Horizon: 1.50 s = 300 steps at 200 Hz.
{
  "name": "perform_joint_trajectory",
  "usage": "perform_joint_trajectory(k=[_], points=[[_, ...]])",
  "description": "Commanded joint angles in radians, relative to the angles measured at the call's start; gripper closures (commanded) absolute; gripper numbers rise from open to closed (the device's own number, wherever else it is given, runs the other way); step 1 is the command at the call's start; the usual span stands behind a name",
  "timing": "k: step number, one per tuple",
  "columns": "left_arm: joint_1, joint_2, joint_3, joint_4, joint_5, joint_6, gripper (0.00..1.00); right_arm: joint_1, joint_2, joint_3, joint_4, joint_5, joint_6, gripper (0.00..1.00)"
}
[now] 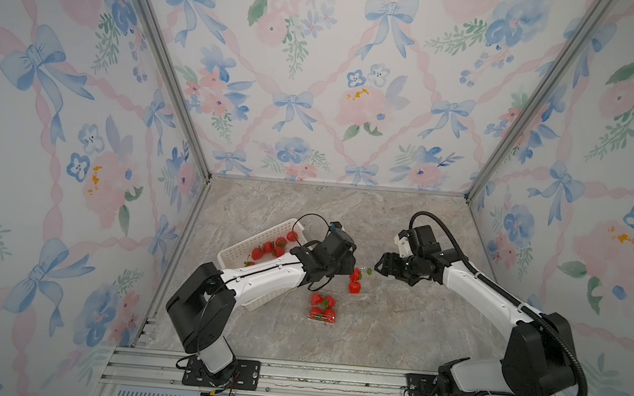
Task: Pack strawberries into containers
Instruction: Pick up the strawberry from the basket, then place the strawberry in the packing box.
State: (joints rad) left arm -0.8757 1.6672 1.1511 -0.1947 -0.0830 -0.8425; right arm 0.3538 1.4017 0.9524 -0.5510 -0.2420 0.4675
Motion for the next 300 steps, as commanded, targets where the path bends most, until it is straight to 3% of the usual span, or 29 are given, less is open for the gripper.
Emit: perform_joint_trajectory(k=[1, 87, 163, 207, 256, 300], points=[[-0.039, 0.082, 0.049, -0.018, 0.014, 0.006, 0.73, -0.021, -0.034, -0.034, -0.023, 0.01, 0.004, 0.27], [-0.076, 0.249, 0.116, -0.018, 0.019, 0.02, 0.68, -0.033, -0.026, -0.084, 0.014, -0.011, 0.014, 0.27], [-0.077, 0.258, 0.128, -0.018, 0.019, 0.028, 0.51, -0.027, -0.021, -0.078, 0.018, -0.027, 0.011, 0.27], [-0.079, 0.24, 0.12, -0.018, 0.012, 0.031, 0.48, 0.008, -0.026, -0.047, 0.007, -0.028, 0.003, 0.27], [-0.071, 0.08, 0.046, -0.018, -0.089, 0.035, 0.47, 0.073, -0.042, 0.028, -0.008, -0.022, 0.013, 0.27], [0.085, -0.155, -0.187, -0.019, -0.124, -0.018, 0.46, 0.176, 0.023, 0.137, -0.005, -0.006, 0.026, 0.27]])
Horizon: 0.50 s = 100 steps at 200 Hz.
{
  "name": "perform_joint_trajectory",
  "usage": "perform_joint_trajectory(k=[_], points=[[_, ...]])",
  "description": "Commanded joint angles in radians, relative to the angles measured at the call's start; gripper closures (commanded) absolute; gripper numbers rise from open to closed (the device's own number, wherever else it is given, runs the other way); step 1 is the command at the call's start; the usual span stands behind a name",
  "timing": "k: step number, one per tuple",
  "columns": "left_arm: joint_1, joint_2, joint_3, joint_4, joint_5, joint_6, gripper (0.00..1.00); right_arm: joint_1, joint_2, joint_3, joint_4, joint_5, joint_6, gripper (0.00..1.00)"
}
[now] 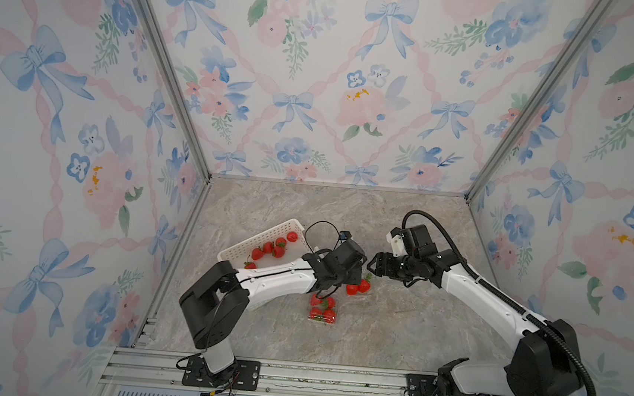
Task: Pack strawberries into containers
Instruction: Place the strawberry in the packing box, then pick up the strawberry from the basket.
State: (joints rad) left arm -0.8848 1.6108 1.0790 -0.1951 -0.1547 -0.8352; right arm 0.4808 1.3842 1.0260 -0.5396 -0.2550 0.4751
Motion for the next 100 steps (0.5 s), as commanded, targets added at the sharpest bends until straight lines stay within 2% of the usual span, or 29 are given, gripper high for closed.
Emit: perform_joint_trajectory(k=[1, 39, 55, 100], points=[[0.099, -0.105, -0.121, -0.019, -0.053, -0.026, 0.46, 0.052, 0.043, 0.065, -0.016, 0.008, 0.019, 0.27], [0.33, -0.301, -0.342, -0.029, -0.045, -0.05, 0.45, 0.145, 0.139, 0.142, 0.004, -0.003, 0.026, 0.28], [0.417, -0.362, -0.389, -0.029, -0.054, -0.039, 0.42, 0.173, 0.174, 0.161, 0.015, -0.007, 0.03, 0.28], [0.62, -0.379, -0.481, -0.036, -0.033, 0.009, 0.41, 0.211, 0.229, 0.192, 0.035, -0.013, 0.044, 0.28]])
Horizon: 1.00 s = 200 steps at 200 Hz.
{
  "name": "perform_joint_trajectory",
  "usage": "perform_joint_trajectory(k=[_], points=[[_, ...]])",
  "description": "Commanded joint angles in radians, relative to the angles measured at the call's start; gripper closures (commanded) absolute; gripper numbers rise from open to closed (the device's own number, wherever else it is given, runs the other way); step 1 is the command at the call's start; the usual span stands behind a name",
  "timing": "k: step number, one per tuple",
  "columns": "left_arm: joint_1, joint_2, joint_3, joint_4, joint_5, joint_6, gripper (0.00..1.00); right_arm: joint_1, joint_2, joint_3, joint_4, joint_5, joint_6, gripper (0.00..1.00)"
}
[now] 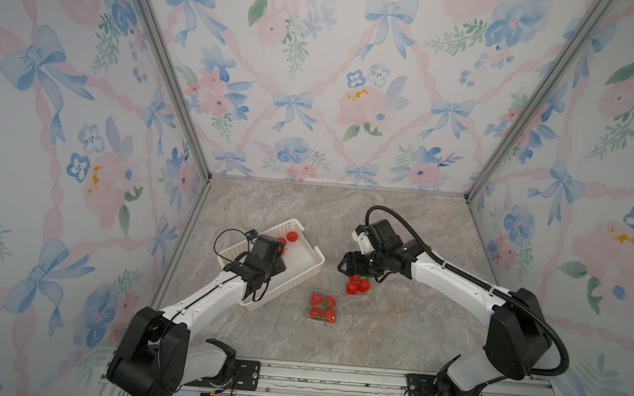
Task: Pack strawberries into containers
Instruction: Pick up the strawberry from the basket.
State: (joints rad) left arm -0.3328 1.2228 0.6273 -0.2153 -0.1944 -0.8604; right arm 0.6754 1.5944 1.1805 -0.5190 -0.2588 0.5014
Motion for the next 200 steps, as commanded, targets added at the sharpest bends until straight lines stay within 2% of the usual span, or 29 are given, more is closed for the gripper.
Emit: perform_joint_trajectory(k=[1, 28, 70, 183, 200], points=[[0.072, 0.011, -0.031, -0.015, 0.006, 0.035, 0.41, 0.017, 0.019, 0.038, 0.015, -0.01, 0.018, 0.28], [0.145, 0.057, -0.041, -0.013, 0.009, 0.038, 0.41, 0.024, 0.029, 0.039, 0.022, -0.013, 0.023, 0.28], [0.18, 0.096, -0.029, -0.012, -0.035, 0.065, 0.42, 0.024, 0.04, 0.037, 0.031, -0.014, 0.022, 0.28], [0.186, 0.186, 0.006, 0.002, -0.025, 0.083, 0.44, 0.012, 0.039, 0.032, 0.031, -0.018, 0.019, 0.28], [0.186, 0.196, 0.006, 0.01, -0.02, 0.083, 0.47, 0.012, 0.036, 0.03, 0.032, -0.018, 0.019, 0.28]])
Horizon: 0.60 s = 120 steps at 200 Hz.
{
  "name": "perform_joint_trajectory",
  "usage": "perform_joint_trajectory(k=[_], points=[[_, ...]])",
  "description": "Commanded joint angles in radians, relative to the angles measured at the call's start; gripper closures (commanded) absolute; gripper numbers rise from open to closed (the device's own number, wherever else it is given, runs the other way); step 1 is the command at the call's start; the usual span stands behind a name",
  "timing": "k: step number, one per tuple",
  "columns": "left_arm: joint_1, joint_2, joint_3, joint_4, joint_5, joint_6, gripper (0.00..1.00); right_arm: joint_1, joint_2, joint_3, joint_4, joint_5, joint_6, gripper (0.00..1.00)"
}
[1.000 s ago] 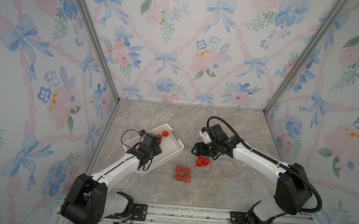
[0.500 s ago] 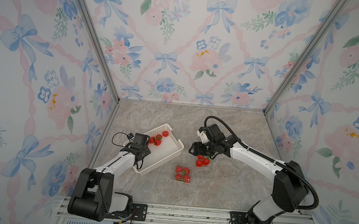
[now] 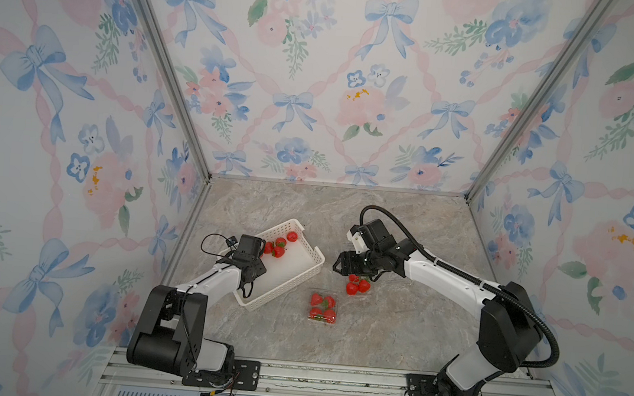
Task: Pack strawberries into containers
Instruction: Pick up the strawberry from the basket.
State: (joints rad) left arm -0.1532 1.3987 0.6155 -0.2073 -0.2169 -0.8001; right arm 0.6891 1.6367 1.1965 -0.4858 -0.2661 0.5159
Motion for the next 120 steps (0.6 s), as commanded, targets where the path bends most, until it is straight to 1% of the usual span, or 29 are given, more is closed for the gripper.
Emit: perform_joint_trajectory(k=[1, 14, 60, 79, 120], points=[[0.006, 0.02, 0.018, 0.003, 0.002, 0.024, 0.47, -0.002, -0.006, 0.013, -0.001, -0.01, 0.004, 0.28], [0.006, 0.019, 0.016, 0.008, 0.002, 0.024, 0.49, -0.004, -0.009, 0.011, -0.001, -0.009, 0.005, 0.28], [0.003, 0.018, 0.018, 0.009, 0.011, 0.034, 0.62, -0.008, -0.013, -0.002, 0.001, -0.002, 0.005, 0.29], [-0.002, 0.005, 0.015, 0.008, 0.019, 0.038, 0.66, -0.011, -0.018, -0.006, 0.001, -0.001, 0.004, 0.29], [-0.024, -0.063, 0.016, 0.007, 0.064, 0.041, 0.69, -0.024, -0.033, -0.02, 0.0, 0.002, 0.001, 0.29]])
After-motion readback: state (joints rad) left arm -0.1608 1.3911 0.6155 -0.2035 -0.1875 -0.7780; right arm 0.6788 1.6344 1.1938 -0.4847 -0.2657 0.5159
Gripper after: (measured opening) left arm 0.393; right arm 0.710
